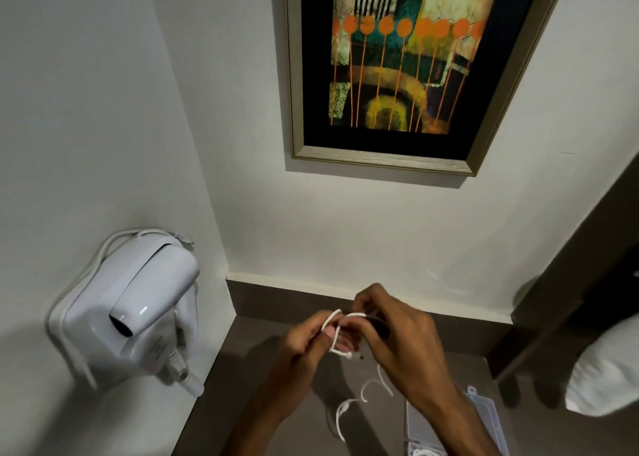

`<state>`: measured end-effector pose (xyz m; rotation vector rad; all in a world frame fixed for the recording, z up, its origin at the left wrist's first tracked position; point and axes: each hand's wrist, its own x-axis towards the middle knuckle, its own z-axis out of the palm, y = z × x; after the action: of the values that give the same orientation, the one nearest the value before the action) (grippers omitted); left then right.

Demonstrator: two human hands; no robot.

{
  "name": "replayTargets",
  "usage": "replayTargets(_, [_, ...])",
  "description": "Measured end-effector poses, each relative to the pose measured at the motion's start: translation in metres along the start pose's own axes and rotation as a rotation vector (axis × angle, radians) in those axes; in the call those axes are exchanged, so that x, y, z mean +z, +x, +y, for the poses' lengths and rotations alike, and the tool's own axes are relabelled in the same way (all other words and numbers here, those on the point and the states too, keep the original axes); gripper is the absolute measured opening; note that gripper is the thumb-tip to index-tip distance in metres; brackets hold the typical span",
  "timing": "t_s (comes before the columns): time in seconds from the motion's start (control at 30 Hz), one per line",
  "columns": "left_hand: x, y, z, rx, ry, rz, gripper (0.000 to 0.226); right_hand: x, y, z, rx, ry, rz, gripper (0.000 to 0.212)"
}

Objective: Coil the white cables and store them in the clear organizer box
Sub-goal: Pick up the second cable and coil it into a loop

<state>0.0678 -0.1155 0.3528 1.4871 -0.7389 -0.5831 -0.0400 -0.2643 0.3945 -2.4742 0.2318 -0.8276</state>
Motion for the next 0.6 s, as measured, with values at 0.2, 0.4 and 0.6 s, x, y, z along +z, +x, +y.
replayTargets(0.2, [-0.002,-0.005,0.024,-0.144,-0.548,-0.253,0.047,0.011,0.024,0.029,0.180,0.524,0.001,0.023])
replayTargets(0.4, [-0.002,-0.006,0.039,-0.149,-0.936,-0.191,0.086,0.066,-0.025,0.011,0.470,0.913,-0.131,0.026])
replayTargets(0.6, [-0.009,0.007,0.045,-0.059,-0.647,0.230,0.064,0.059,-0.058,-0.015,0.387,0.158,-0.254,0.012])
